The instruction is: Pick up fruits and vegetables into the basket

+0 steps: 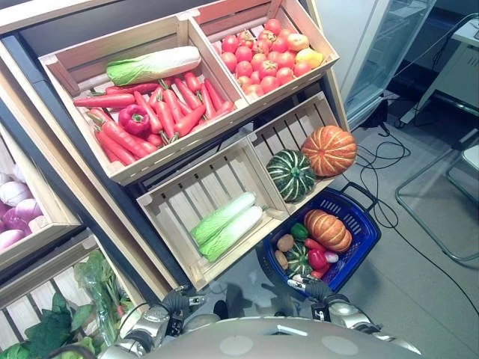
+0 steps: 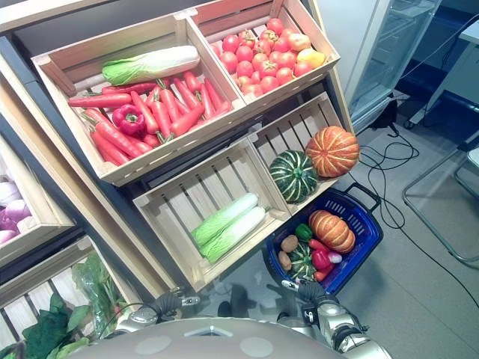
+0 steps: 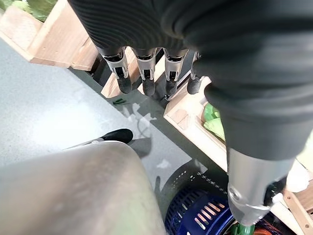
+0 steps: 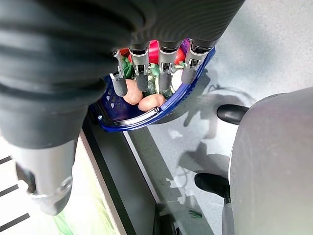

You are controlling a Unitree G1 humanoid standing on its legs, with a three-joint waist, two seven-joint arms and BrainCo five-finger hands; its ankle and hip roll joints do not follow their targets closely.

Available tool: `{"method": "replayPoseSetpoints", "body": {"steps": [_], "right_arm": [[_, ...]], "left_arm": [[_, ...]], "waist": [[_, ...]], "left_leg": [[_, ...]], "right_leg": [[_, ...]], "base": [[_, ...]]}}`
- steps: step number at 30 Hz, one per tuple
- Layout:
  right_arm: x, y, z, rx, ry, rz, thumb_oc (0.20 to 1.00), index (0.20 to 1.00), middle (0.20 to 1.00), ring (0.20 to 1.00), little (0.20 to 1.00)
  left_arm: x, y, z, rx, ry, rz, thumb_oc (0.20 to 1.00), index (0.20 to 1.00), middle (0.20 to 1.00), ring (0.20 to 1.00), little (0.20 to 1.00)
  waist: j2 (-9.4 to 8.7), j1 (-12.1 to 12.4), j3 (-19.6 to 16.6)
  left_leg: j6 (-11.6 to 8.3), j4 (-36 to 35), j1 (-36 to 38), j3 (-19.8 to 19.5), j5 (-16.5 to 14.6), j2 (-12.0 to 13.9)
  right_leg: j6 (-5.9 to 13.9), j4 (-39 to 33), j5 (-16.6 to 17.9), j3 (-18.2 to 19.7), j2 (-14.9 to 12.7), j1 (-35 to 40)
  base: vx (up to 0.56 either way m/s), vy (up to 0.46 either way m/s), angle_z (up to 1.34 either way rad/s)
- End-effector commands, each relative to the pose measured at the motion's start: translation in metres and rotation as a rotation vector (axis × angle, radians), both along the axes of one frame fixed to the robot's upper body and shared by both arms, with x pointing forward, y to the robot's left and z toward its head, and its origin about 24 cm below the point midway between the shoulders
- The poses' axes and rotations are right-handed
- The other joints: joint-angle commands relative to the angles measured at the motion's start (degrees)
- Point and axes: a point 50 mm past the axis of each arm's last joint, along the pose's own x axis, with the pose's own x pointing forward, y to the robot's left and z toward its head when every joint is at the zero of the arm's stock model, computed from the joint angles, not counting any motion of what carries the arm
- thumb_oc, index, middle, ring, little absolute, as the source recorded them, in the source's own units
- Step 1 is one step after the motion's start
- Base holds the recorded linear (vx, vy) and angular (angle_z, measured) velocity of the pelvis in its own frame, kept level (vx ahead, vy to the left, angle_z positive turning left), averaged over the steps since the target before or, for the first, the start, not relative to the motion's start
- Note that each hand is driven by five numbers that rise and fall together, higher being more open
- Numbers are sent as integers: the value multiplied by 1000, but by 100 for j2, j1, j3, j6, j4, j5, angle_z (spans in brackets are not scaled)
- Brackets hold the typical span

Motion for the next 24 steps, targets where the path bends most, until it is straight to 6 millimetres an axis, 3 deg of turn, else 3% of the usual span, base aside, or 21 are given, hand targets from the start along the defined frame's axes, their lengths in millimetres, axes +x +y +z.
{"method": "replayPoseSetpoints", "body": {"steps": [1, 6, 10, 13, 16, 19, 24], "right_arm": [[18, 7, 3, 13, -27, 17, 1000, 1000, 1000, 1000, 1000], [20, 5, 5, 15, -39, -8, 1000, 1000, 1000, 1000, 1000], [25, -1, 8, -5, -67, -21, 1000, 1000, 1000, 1000, 1000], [31, -3, 11, -13, -87, -21, 1000, 1000, 1000, 1000, 1000], [39, -5, 15, -17, -135, -33, 1000, 1000, 1000, 1000, 1000], [43, -5, 18, -19, -163, -38, 1000, 1000, 1000, 1000, 1000], [69, -12, 35, -53, -310, -73, 1000, 1000, 1000, 1000, 1000]], "left_arm": [[32, -13, 7, -16, -113, -54, 1000, 1000, 1000, 1000, 1000], [61, -16, 24, 72, -316, -183, 1000, 1000, 1000, 1000, 1000], [108, -21, 60, 299, -622, -358, 1000, 1000, 1000, 1000, 1000], [128, -23, 76, 406, -737, -402, 1000, 1000, 1000, 1000, 1000], [155, -23, 100, 547, -875, -408, 1000, 1000, 1000, 1000, 1000], [168, -22, 113, 629, -944, -387, 1000, 1000, 1000, 1000, 1000], [205, -15, 156, 810, -1134, -227, 1000, 1000, 1000, 1000, 1000]], "waist": [[-114, 80, 290], [-92, 51, 347], [-54, -9, 467], [-39, -55, 548], [-36, -142, 748], [-43, -192, 878], [-74, -342, 1479]], "left_leg": [[156, 133, 158, -36, -739, -199], [166, 152, 157, 0, -754, -210], [188, 229, 53, 69, -763, -200], [202, 276, -26, 98, -769, -201], [229, 390, -195, 148, -779, -197], [241, 482, -301, 184, -792, -192], [218, 1225, -995, 323, -864, -152]], "right_leg": [[217, 276, -71, -32, -59, -235], [214, 313, -75, 36, -40, -266], [203, 469, -108, 134, -11, -424], [193, 554, -124, 195, 9, -531], [167, 744, -172, 281, 56, -744], [153, 876, -202, 323, 84, -883], [55, 1636, -396, 358, 160, -1592]], "base": [[-7, 3, -6], [3, 1, -5], [-15, 12, -9], [-34, 19, -8], [-72, 21, -9], [-70, 11, -17], [-177, 20, -9]]}}
